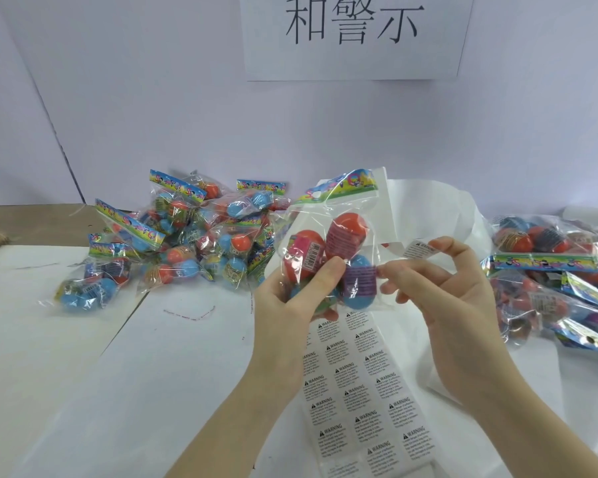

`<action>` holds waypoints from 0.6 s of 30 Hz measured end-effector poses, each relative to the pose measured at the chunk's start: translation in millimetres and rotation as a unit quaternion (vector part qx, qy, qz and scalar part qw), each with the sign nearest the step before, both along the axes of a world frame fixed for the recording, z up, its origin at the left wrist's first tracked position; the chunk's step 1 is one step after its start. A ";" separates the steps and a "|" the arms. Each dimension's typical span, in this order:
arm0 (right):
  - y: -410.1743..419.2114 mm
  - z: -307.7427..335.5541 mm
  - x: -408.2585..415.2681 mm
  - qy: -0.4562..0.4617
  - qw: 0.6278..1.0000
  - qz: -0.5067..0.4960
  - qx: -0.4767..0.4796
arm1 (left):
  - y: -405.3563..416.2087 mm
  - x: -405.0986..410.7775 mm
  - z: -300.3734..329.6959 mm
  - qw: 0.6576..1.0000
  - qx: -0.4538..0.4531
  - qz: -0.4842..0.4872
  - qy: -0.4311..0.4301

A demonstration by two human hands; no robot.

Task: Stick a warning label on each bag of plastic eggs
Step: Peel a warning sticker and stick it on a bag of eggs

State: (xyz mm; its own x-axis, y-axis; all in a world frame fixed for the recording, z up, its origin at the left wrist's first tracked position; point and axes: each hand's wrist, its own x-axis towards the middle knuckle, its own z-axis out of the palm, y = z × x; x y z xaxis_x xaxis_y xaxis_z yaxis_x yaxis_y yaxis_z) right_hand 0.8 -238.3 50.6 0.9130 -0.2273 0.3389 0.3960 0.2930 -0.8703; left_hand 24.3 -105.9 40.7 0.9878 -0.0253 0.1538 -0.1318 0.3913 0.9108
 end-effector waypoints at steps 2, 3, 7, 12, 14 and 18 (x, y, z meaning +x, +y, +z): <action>0.9 -0.6 -0.5 -0.008 0.999 -0.017 -0.030 | -1.1 0.1 -0.4 1.000 -0.003 0.022 0.003; 1.2 -2.0 -0.9 -0.009 0.998 -0.033 -0.049 | -1.4 0.8 -1.0 0.999 -0.006 0.032 0.006; -0.9 -6.6 -1.1 -0.038 0.990 -0.118 -0.074 | -1.3 2.2 -1.3 0.999 -0.008 0.037 0.021; -1.6 -2.5 -2.3 -0.040 0.979 -0.143 -0.140 | -2.6 3.1 -2.3 0.999 -0.002 0.047 0.027; -1.0 -3.5 -2.6 -0.035 0.983 -0.109 -0.144 | -3.4 3.7 -3.0 0.998 0.004 0.053 0.025; 3.2 -5.7 -3.8 -0.036 0.980 -0.081 -0.177 | -3.5 3.4 -6.3 0.997 0.028 0.077 0.010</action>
